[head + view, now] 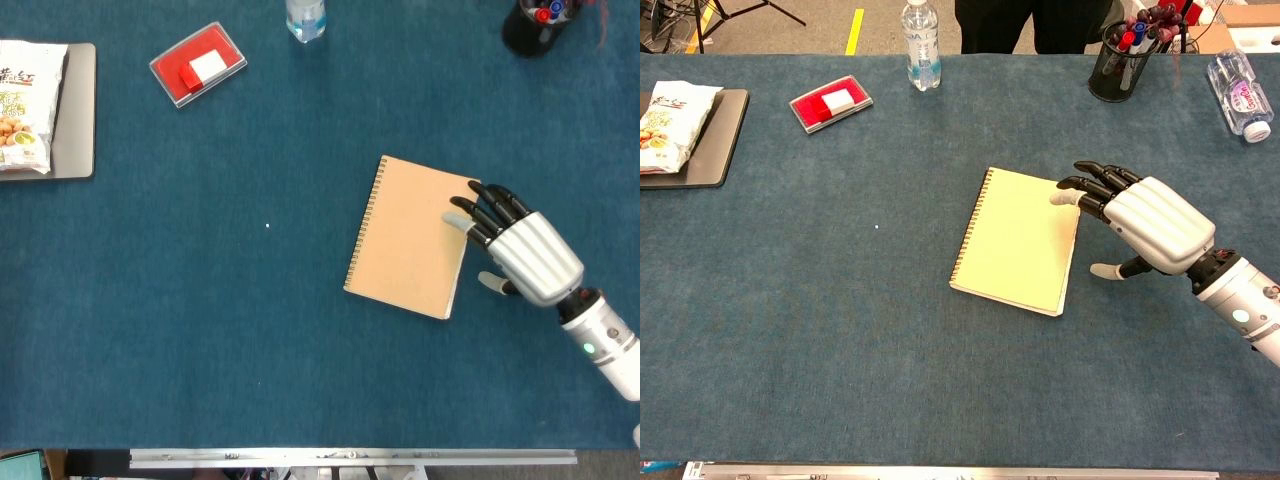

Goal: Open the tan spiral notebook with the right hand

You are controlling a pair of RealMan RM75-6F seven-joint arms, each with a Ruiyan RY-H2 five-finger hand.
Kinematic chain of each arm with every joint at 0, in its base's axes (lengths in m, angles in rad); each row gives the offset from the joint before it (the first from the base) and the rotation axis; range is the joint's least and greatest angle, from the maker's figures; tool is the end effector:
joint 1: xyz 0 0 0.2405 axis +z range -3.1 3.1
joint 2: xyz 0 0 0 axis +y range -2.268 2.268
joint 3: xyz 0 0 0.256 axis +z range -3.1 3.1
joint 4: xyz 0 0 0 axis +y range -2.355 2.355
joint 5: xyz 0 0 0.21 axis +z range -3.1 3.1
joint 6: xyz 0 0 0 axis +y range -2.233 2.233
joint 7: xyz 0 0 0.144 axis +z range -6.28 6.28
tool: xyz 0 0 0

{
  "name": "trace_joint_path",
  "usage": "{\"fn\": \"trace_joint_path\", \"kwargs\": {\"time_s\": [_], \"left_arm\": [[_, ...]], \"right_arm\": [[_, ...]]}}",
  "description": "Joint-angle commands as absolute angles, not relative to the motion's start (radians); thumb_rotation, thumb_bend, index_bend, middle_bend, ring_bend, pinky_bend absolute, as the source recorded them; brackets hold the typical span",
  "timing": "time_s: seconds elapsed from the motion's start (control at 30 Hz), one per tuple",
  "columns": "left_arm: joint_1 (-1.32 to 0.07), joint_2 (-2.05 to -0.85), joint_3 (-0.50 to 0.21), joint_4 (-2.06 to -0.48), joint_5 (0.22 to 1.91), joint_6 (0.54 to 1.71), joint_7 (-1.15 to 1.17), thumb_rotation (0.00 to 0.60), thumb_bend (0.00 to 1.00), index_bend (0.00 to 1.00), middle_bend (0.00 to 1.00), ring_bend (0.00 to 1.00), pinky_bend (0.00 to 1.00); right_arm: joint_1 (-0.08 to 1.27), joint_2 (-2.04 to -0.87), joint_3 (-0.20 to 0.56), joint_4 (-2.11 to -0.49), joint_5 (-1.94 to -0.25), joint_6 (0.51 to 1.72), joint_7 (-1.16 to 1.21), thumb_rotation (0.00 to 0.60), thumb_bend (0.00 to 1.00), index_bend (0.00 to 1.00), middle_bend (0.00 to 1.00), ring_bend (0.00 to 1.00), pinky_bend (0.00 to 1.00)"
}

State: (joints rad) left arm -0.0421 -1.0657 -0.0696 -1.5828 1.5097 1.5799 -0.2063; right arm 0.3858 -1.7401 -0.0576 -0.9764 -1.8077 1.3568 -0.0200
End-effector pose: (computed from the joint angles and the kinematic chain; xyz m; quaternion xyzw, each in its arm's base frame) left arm -0.3185 0.1715 0.1939 -0.5426 -0.3959 -0.4521 0.5869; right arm -0.2500 -0.2354 -0.0428 0.7822 -0.2427 0.4219 0.3890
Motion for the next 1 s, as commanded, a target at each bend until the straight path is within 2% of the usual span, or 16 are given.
{"fn": "trace_joint_path", "kwargs": {"time_s": [0.03,1.0], "left_arm": [[-0.041,-1.065,-0.070,-1.583,1.508,1.580,-0.209,0.600,0.08,0.52,0.38,0.26,0.44],[-0.031,-1.054,-0.073,-1.583,1.511,1.595,-0.232,0.600,0.08,0.52,0.38,0.26,0.44]], "right_arm": [[0.391,-1.749,-0.059,-0.968,-1.802,1.349,-0.019,0.600,0.04,0.22,0.18,0.04,0.16],[0.432,-1.836,-0.062,-0.869,-1.748,1.308,0.009,0.600,0.04,0.22,0.18,0.04,0.16]]}}
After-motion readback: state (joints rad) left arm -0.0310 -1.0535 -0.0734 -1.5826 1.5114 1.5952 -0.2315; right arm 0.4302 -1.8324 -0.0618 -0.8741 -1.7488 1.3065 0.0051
